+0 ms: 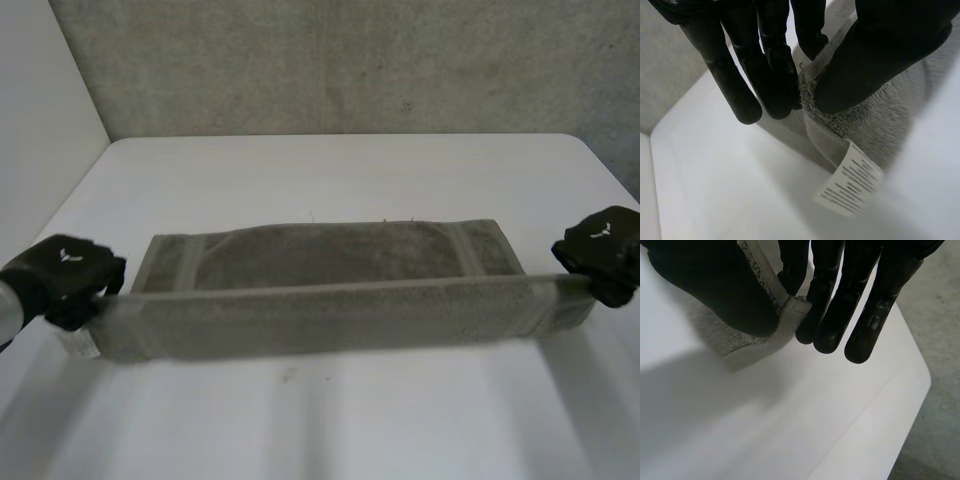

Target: Fold the towel.

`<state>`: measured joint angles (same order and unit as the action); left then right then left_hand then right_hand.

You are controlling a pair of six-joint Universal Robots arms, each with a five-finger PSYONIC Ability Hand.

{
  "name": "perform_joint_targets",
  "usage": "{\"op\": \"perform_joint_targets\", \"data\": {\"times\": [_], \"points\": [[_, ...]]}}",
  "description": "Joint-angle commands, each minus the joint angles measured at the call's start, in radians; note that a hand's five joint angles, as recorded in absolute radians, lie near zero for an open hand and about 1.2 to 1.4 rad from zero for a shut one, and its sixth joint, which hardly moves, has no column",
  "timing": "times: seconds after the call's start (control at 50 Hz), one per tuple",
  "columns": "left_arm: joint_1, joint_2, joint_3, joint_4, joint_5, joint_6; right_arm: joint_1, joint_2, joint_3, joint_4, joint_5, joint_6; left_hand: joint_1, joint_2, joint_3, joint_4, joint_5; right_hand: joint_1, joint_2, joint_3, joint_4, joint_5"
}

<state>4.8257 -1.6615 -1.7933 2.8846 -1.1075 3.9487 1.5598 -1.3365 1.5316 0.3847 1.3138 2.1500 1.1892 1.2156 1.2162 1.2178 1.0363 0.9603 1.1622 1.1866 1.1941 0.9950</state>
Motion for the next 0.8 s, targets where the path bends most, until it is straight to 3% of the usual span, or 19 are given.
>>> {"op": "perform_joint_targets", "data": {"times": [0.02, 0.26, 0.48, 0.5, 0.52, 0.54, 0.56, 0.58, 0.66, 0.72, 0.8], "points": [[-0.101, -0.242, 0.164, 0.136, -0.032, -0.084, 0.118, 0.173, -0.094, -0.191, 0.093, 0.07, 0.207, 0.181, 0.18, 0.178, 0.185, 0.436, 0.234, 0.21, 0.202, 0.227], [-0.205, -0.611, 0.598, 0.282, -0.238, -0.189, 0.212, 0.494, -0.348, -0.558, 0.188, 0.064, 0.207, 0.181, 0.18, 0.178, 0.185, 0.436, 0.234, 0.21, 0.202, 0.227], [-0.264, -0.779, 0.822, 0.286, -0.301, -0.186, 0.227, 0.694, -0.554, -0.622, 0.188, 0.053, 0.207, 0.181, 0.18, 0.178, 0.185, 0.436, 0.234, 0.21, 0.202, 0.227], [-0.265, -0.791, 0.837, 0.286, -0.299, -0.186, 0.227, 0.718, -0.582, -0.627, 0.193, 0.051, 0.207, 0.181, 0.18, 0.178, 0.185, 0.292, 0.09, 0.065, 0.058, 0.082], [-0.267, -0.799, 0.844, 0.288, -0.299, -0.186, 0.229, 0.737, -0.606, -0.627, 0.2, 0.051, 0.129, 0.103, 0.102, 0.1, 0.107, -0.463, -0.664, -0.689, -0.696, -0.672], [-0.267, -0.799, 0.844, 0.288, -0.299, -0.186, 0.229, 0.737, -0.607, -0.627, 0.2, 0.051, 0.128, 0.102, 0.101, 0.1, 0.107, -0.47, -0.672, -0.696, -0.704, -0.679], [-0.273, -0.799, 0.841, 0.286, -0.299, -0.184, 0.232, 0.743, -0.613, -0.627, 0.212, 0.051, -0.752, -0.779, -0.779, -0.781, -0.774, -0.786, -0.988, -1.012, -1.02, -0.995], [-0.287, -0.794, 0.833, 0.286, -0.299, -0.181, 0.241, 0.735, -0.613, -0.626, 0.229, 0.063, -0.962, -0.988, -0.989, -0.99, -0.983, -0.786, -0.988, -1.012, -1.02, -0.995], [-0.314, -0.77, 0.799, 0.282, -0.301, -0.183, 0.249, 0.671, -0.564, -0.616, 0.231, 0.108, -1.015, -1.041, -1.042, -1.043, -1.036, -0.786, -0.988, -1.012, -1.02, -0.995], [-0.317, -0.705, 0.729, 0.282, -0.301, -0.19, 0.24, 0.545, -0.462, -0.616, 0.205, 0.199, -1.015, -1.041, -1.042, -1.043, -1.036, -0.786, -0.988, -1.012, -1.02, -0.995], [-0.319, -0.591, 0.603, 0.289, -0.296, -0.198, 0.235, 0.392, -0.316, -0.593, 0.119, 0.321, -1.015, -1.041, -1.042, -1.043, -1.036, -0.786, -0.988, -1.012, -1.02, -0.995]]}}
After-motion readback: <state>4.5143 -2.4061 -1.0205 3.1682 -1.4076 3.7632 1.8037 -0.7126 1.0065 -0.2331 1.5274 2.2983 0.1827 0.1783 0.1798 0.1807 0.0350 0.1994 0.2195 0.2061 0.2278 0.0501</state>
